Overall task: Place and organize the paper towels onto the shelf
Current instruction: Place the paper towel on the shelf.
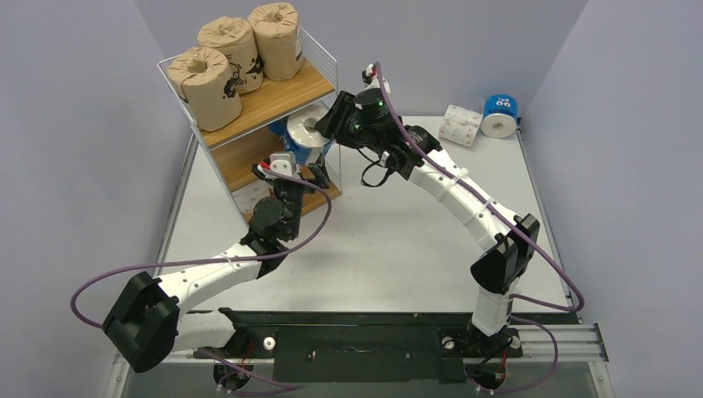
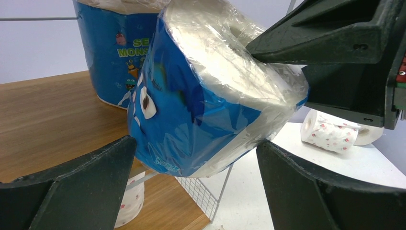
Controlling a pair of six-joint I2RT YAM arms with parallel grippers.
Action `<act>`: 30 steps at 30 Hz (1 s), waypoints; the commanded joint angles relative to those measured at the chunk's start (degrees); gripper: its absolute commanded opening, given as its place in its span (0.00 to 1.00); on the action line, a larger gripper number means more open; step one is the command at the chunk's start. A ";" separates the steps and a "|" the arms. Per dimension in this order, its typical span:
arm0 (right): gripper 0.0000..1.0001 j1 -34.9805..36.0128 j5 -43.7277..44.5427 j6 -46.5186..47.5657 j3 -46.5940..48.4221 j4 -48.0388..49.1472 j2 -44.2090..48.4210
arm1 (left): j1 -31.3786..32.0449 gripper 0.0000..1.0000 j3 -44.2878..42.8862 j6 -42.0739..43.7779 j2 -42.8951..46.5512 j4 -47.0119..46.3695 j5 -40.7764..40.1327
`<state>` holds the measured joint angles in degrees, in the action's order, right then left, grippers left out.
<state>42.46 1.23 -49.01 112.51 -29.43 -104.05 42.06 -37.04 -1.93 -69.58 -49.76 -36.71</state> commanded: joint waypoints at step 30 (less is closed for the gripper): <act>0.55 -3.80 -1.85 -2.45 -20.97 17.23 16.45 | -5.77 0.97 -8.13 -1.65 -5.95 -0.01 0.08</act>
<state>39.29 -1.69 -51.68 93.56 -17.10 -91.64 37.98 -42.02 -3.01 -74.63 -49.17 -35.77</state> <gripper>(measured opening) 0.552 0.966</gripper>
